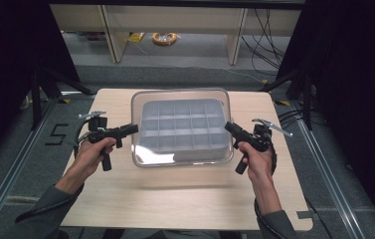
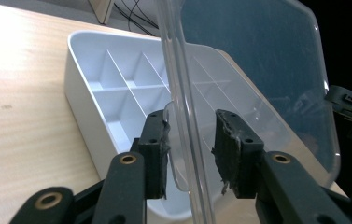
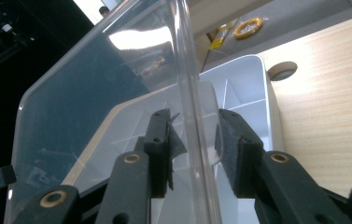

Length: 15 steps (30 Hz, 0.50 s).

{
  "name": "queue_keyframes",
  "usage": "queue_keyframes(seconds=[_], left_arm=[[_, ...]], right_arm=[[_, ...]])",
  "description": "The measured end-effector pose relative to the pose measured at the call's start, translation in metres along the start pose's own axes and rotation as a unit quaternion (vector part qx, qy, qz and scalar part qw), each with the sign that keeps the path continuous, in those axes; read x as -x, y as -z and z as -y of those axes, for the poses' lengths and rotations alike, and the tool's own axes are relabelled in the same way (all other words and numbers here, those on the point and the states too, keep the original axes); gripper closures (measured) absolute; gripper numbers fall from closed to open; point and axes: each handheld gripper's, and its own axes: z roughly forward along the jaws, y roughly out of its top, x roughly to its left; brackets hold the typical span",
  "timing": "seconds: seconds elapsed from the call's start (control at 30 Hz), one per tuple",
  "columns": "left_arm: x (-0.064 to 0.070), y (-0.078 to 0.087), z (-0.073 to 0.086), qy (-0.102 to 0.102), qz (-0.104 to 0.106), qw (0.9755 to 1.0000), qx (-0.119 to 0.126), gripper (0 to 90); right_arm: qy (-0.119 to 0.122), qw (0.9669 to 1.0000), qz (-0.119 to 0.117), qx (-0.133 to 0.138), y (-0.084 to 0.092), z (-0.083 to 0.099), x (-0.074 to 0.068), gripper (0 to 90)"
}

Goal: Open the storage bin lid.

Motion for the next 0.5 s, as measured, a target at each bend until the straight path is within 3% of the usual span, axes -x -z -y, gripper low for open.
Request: queue_keyframes(seconds=[0.07,0.1,0.13,0.17,0.23,0.4,0.5], left_arm=[[0.001,0.003,0.009,0.008,0.001,0.9999,0.012,65.6],[0.001,0.005,0.012,0.001,0.001,0.9999,0.014,65.6],[0.002,0.005,0.015,-0.002,0.004,0.9998,0.019,65.3],[0.002,0.007,0.021,0.002,0.005,1.0000,0.005,65.4],[0.003,0.008,0.024,0.000,0.004,0.9999,0.014,65.5],[0.005,0.010,0.027,-0.011,-0.002,0.9999,0.011,64.7],[0.006,0.011,0.031,-0.010,0.009,0.9999,0.004,64.2]], right_arm=[[0.004,1.0000,0.000,0.002,0.006,0.005,0.000,66.6],[-0.007,1.0000,-0.004,0.000,0.008,0.008,-0.002,66.6],[0.006,1.0000,0.001,-0.004,0.008,0.010,0.000,66.3],[0.010,0.9999,-0.001,-0.001,0.010,0.013,0.000,65.9],[0.008,1.0000,0.002,-0.005,0.011,0.015,0.000,66.0],[0.007,0.9999,0.001,-0.012,0.016,0.024,0.002,65.9],[0.009,0.9999,0.007,-0.012,0.020,0.025,0.003,65.7]])
